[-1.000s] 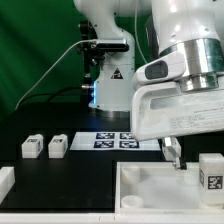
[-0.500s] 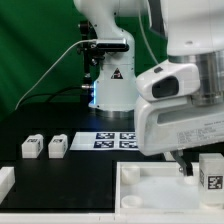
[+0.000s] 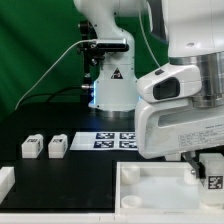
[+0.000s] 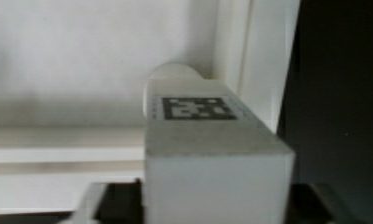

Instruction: Assemble one leg

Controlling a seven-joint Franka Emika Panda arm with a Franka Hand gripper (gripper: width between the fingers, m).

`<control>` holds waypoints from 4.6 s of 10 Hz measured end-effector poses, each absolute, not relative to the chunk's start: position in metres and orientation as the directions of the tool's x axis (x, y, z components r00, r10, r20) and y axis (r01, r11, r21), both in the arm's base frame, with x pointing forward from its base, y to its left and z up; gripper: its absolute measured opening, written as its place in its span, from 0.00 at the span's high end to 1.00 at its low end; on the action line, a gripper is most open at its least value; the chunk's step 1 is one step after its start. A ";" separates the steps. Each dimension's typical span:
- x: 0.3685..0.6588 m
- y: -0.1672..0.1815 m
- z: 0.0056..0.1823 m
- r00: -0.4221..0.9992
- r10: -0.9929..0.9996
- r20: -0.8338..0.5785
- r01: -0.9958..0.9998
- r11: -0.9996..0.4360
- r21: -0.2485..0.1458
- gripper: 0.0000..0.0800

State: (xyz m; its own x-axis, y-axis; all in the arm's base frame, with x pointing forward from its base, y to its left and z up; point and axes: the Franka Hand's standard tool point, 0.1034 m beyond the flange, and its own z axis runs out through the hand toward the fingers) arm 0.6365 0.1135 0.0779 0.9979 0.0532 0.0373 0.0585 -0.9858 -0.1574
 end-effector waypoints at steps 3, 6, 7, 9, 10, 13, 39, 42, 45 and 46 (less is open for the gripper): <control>0.637 0.112 0.078 1.000 0.002 0.029 0.006 -0.987 -0.159 0.63; 0.640 0.110 0.076 0.759 -0.649 -0.061 -0.651 -0.750 -0.116 0.63; 0.640 0.107 0.075 0.513 -0.852 -0.108 -0.858 -0.507 -0.074 0.63; 0.639 0.103 0.075 0.373 -0.919 -0.126 -0.928 -0.369 -0.051 0.63; 0.638 0.104 0.074 0.275 -0.952 -0.131 -0.961 -0.273 -0.035 0.63; 0.636 0.104 0.074 -0.002 -0.991 -0.137 -1.000 0.001 0.009 0.63; 0.630 0.114 0.065 0.061 -0.990 -0.130 -0.993 -0.047 -0.107 0.63; 0.632 0.118 0.066 0.314 -0.945 -0.092 -0.943 -0.299 -0.145 0.52; 0.631 0.123 0.068 0.751 -0.660 -0.002 -0.651 -0.740 -0.170 0.19; 0.632 0.122 0.067 0.827 -0.562 0.023 -0.551 -0.818 -0.164 0.19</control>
Offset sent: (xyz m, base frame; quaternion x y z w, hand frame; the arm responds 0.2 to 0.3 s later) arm 0.0113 -0.0020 0.0000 -0.0035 0.0627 0.2899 0.9550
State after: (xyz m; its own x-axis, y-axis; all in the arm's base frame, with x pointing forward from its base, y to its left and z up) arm 0.6316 0.1217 0.0674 0.8271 -0.5617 0.0226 -0.5511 -0.8182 -0.1640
